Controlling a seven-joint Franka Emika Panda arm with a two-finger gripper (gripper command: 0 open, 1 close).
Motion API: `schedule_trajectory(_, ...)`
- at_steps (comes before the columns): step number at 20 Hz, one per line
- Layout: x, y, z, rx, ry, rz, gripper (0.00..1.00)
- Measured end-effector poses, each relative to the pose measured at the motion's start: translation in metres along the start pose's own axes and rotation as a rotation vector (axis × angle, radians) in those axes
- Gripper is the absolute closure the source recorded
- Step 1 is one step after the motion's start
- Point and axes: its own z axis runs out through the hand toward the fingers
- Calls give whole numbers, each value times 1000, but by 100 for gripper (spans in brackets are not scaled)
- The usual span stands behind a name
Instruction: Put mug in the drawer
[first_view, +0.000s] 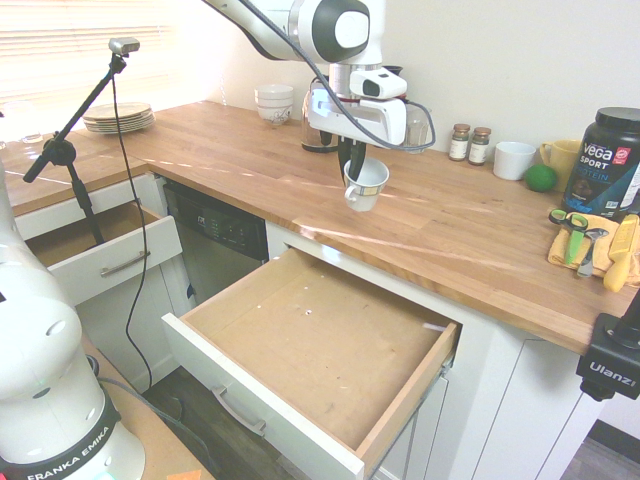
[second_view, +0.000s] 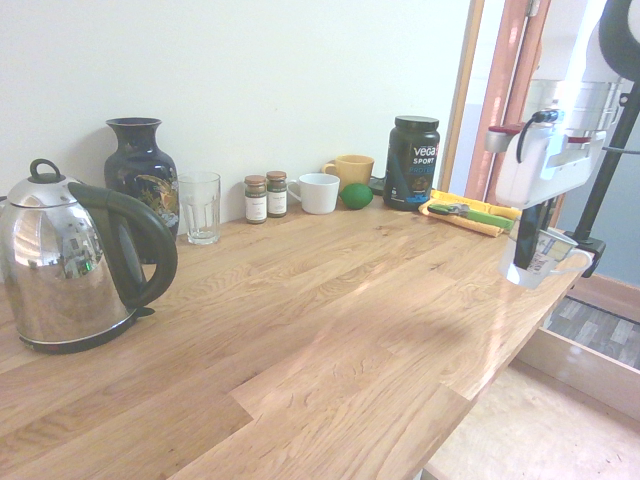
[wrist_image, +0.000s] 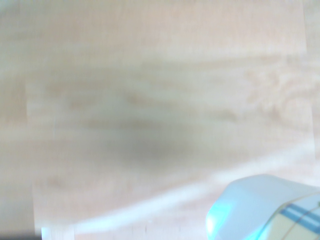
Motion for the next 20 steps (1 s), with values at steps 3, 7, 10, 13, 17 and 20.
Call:
schedule_trajectory(3, -16, 22, 6, -5, -7, -17, 100)
schedule_trajectory(7, -35, 52, 25, -15, -21, -24, 100)
schedule_trajectory(10, -47, 74, 43, -26, -34, -30, 100)
schedule_trajectory(13, -57, 90, 66, -33, -44, -30, 100)
schedule_trajectory(17, -71, 110, 110, -46, -60, -25, 100)
schedule_trajectory(20, -78, 118, 149, -45, -48, -29, 100)
